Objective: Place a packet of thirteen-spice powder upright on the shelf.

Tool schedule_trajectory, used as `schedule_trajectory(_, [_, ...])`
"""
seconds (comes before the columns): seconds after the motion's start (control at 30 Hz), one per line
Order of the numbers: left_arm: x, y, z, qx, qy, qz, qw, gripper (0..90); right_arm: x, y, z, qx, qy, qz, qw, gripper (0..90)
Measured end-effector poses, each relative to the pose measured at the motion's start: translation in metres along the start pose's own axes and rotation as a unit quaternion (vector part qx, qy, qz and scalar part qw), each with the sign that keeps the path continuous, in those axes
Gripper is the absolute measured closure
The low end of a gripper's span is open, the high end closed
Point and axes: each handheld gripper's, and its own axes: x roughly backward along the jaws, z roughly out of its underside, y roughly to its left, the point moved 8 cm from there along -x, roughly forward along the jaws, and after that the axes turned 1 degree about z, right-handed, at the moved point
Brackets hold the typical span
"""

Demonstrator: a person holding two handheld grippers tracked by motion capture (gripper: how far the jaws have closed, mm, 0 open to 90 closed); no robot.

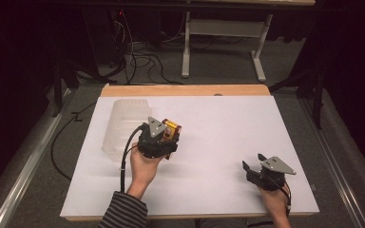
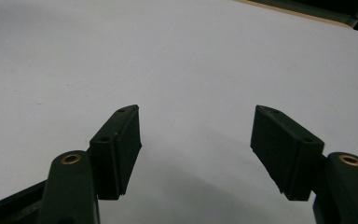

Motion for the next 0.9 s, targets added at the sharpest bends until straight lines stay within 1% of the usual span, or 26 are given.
schedule_trajectory(0.03, [0.002,0.003,-0.001,0.004,-0.005,-0.003,1.0000,33.1,0.000,0.000,0.000,-0.001,0.000,0.000,1.0000,33.6])
schedule_trajectory(0.1, [0.005,0.006,-0.002,0.006,-0.007,-0.005,0.9999,33.1,0.000,0.000,0.000,0.000,0.000,0.001,1.0000,33.6])
schedule_trajectory(0.23, [0.010,0.014,-0.003,0.011,-0.014,-0.017,0.9997,33.1,0.000,0.000,0.000,0.000,0.000,0.001,1.0000,33.6])
schedule_trajectory(0.37, [0.015,0.023,-0.004,0.022,-0.020,-0.025,0.9992,33.1,0.000,0.000,0.000,0.000,0.000,0.001,1.0000,33.6])
schedule_trajectory(0.47, [0.018,0.027,-0.005,0.022,-0.024,-0.035,0.9988,33.0,0.000,0.000,0.000,0.000,0.000,0.001,1.0000,33.6])
schedule_trajectory(0.5, [0.019,0.031,-0.004,0.023,-0.024,-0.040,0.9986,33.0,0.000,0.000,0.000,0.000,0.000,0.001,1.0000,33.6])
schedule_trajectory(0.53, [0.019,0.031,-0.004,0.023,-0.024,-0.040,0.9986,33.0,0.000,0.000,0.000,0.000,0.000,0.001,1.0000,33.6])
schedule_trajectory(0.57, [0.020,0.034,-0.004,0.025,-0.026,-0.046,0.9983,33.0,0.000,0.000,0.000,0.000,0.000,0.001,1.0000,33.6])
schedule_trajectory(0.6, [0.020,0.034,-0.004,0.025,-0.026,-0.046,0.9983,33.0,0.000,0.000,0.000,0.000,0.000,0.001,1.0000,33.6])
schedule_trajectory(0.77, [0.022,0.042,0.000,0.029,-0.023,-0.055,0.9978,33.0,0.000,0.000,0.000,0.000,0.001,0.001,1.0000,33.6])
schedule_trajectory(0.8, [0.024,0.045,0.001,0.029,-0.021,-0.059,0.9976,33.0,0.000,0.000,0.000,0.000,0.000,0.001,1.0000,33.6])
schedule_trajectory(0.83, [0.024,0.045,0.001,0.029,-0.021,-0.059,0.9976,33.0,0.000,0.000,0.000,0.000,0.000,0.001,1.0000,33.6])
schedule_trajectory(0.9, [0.026,0.049,0.003,0.031,-0.021,-0.066,0.9971,33.0,0.000,0.000,0.000,0.000,0.001,0.001,1.0000,33.6])
